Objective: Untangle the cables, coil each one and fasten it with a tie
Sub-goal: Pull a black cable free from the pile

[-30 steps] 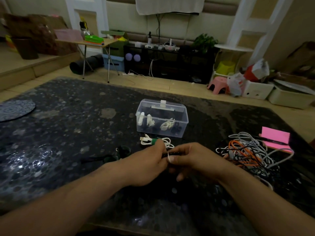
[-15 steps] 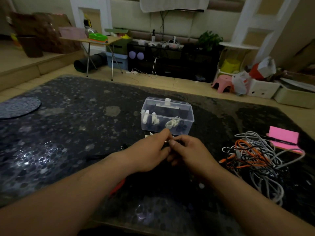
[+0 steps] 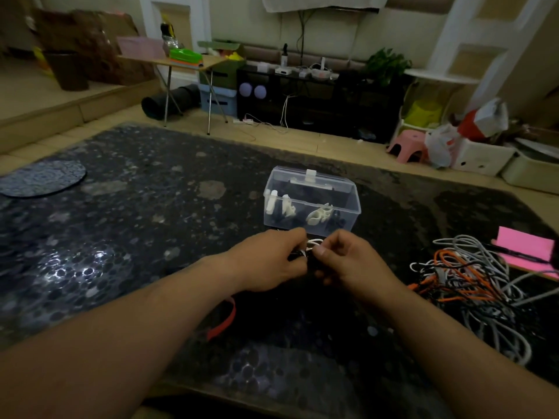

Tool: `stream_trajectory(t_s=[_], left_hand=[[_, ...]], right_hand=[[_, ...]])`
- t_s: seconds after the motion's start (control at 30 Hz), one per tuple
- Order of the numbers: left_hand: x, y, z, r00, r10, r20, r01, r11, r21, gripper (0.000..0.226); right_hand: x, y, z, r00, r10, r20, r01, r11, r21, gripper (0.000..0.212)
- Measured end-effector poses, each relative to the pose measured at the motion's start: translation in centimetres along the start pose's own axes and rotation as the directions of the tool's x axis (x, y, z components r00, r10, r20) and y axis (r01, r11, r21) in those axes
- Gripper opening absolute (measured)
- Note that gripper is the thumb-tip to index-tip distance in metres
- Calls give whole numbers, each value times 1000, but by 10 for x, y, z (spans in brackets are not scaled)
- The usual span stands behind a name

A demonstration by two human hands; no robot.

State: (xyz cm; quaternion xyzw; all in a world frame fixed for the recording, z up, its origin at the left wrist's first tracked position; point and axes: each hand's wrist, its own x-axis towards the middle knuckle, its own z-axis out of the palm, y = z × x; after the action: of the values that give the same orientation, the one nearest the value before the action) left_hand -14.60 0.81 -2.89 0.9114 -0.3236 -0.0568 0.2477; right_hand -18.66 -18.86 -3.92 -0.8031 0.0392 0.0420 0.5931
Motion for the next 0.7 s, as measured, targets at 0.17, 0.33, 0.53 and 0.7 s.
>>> stream_trajectory(t_s=[0.17, 0.33, 0.53, 0.7], left_hand=[[7, -20, 3, 1000, 5, -13, -4, 992, 126, 18], [8, -34, 11, 994, 25, -105, 3, 967, 256, 39], [10, -37, 9, 987, 17, -157, 21, 971, 240, 39], [16, -24, -4, 970, 36, -242, 10, 982, 186, 17]], right_hand=[[11, 16, 3, 974, -115, -195, 64, 966, -252, 16], [13, 25, 5, 935, -282, -217, 100, 795, -599, 17], [9, 22, -12, 917, -284, -282, 44, 772, -634, 12], [-4, 9, -49, 883, -305, -357, 33, 799, -601, 7]])
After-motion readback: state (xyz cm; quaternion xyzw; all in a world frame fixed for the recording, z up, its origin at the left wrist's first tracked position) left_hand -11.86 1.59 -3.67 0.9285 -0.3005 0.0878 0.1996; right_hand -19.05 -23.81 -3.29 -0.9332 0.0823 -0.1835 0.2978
